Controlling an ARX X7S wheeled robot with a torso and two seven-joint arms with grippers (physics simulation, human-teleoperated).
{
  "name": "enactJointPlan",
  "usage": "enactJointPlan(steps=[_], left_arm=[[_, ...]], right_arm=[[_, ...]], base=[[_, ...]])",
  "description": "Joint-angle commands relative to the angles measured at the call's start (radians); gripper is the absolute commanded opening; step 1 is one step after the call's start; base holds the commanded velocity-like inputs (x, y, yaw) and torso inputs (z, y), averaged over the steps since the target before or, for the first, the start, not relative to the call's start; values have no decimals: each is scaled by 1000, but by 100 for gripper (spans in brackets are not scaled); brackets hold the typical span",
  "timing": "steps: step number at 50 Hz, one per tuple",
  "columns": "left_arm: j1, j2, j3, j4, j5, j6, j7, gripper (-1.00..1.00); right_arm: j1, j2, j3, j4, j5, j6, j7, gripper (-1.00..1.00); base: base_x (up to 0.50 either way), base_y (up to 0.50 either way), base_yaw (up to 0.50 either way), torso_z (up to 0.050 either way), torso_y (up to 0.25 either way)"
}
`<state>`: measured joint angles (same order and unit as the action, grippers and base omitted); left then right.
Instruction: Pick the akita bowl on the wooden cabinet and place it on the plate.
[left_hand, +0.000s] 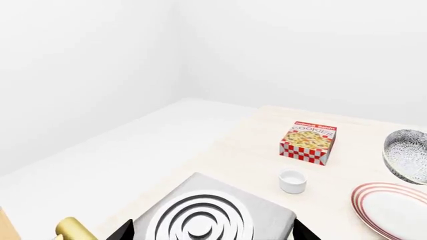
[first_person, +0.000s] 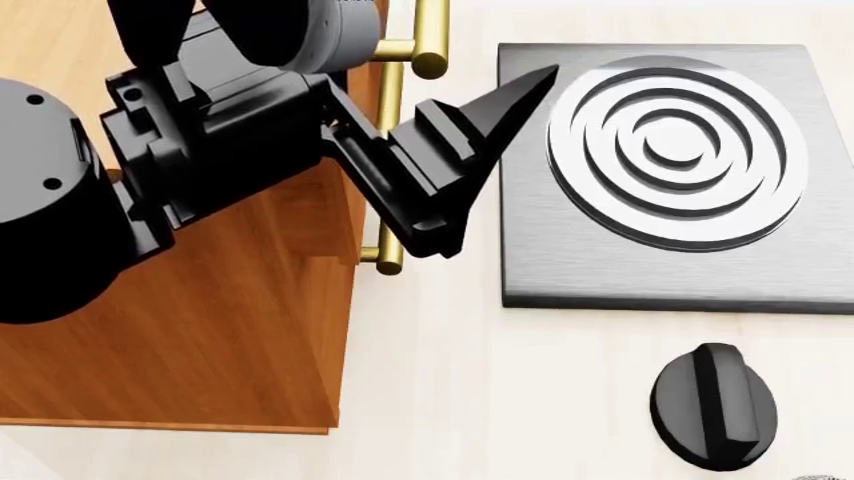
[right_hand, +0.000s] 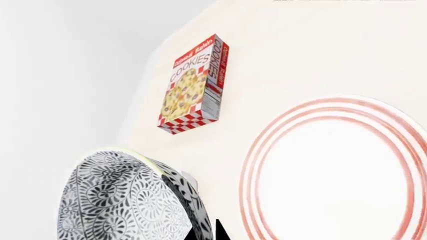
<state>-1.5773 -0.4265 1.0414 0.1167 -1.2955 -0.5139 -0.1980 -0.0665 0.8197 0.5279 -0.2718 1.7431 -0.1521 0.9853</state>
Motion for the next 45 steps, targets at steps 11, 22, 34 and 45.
enactJointPlan(steps=[11, 22, 34, 45], left_arm=[[12, -3, 0, -6, 5, 6, 5, 100], [16, 0, 3, -9, 12, 10, 9, 100], [24, -2, 4, -13, 16, 14, 15, 100], [29, -1, 5, -16, 16, 15, 15, 100]], right_arm=[[-18, -35, -6, 51, -33, 2, -29, -100], [-18, -52, -23, 86, -47, 2, -44, -100], [12, -58, -55, 159, -57, 8, -67, -100], [15, -65, -74, 208, -71, 13, -87, -100]], base=[[0, 0, 0, 0, 1], [0, 0, 0, 1, 0], [0, 0, 0, 0, 0], [0, 0, 0, 0, 0]])
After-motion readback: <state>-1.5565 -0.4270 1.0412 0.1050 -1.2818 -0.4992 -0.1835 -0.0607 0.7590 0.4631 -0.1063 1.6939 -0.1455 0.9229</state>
